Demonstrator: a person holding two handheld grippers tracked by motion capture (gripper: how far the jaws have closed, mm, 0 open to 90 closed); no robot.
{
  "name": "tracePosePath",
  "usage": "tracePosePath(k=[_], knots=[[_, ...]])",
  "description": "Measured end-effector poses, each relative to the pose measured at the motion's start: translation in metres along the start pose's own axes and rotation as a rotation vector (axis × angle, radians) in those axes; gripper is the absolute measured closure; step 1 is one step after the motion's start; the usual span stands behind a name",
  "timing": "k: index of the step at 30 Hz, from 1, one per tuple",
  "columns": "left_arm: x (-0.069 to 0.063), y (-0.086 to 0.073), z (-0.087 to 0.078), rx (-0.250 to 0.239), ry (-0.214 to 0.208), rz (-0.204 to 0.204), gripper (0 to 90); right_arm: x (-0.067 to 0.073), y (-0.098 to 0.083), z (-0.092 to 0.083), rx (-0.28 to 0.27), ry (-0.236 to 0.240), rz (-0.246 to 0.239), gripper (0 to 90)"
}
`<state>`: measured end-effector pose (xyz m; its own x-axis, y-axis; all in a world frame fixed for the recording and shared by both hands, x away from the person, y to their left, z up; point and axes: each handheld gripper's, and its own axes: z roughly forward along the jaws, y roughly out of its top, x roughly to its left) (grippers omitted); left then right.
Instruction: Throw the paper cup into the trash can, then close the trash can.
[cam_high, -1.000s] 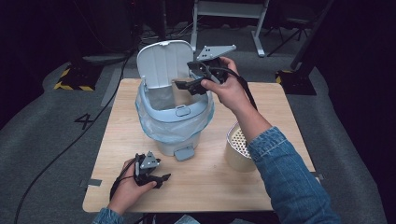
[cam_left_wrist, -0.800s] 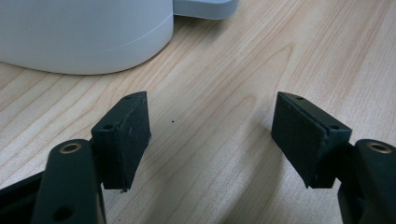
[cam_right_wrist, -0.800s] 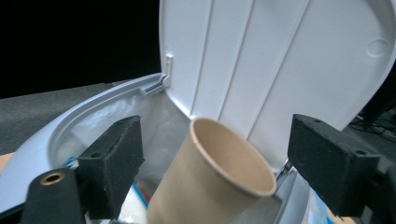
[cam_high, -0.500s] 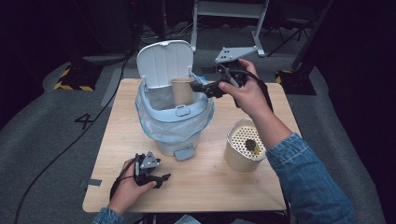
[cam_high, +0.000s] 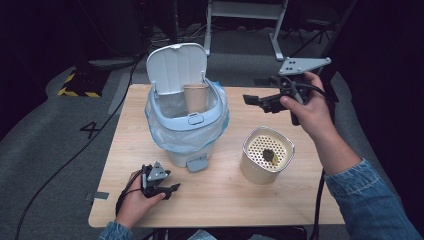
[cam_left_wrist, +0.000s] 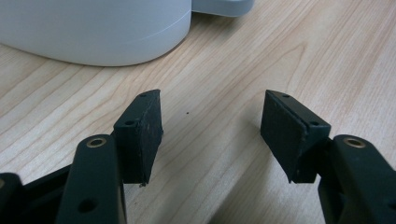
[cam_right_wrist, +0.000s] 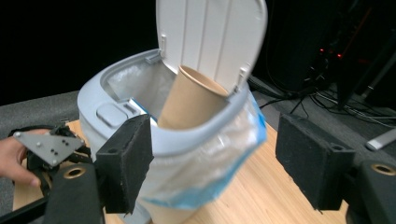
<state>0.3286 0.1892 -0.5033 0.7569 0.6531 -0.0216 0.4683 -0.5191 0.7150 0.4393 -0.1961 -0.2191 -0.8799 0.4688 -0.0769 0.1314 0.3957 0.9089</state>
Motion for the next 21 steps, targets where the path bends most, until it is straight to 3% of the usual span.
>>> tracePosePath(k=[9,21], knots=[[0.002,-0.001,-0.004,0.011,0.0,-0.018,39.7,-0.013,-0.036,-0.044,0.026,-0.044,0.049,28.4],[0.003,-0.002,-0.006,0.013,0.001,-0.026,39.2,-0.016,-0.091,-0.092,0.083,-0.114,0.072,29.2]])
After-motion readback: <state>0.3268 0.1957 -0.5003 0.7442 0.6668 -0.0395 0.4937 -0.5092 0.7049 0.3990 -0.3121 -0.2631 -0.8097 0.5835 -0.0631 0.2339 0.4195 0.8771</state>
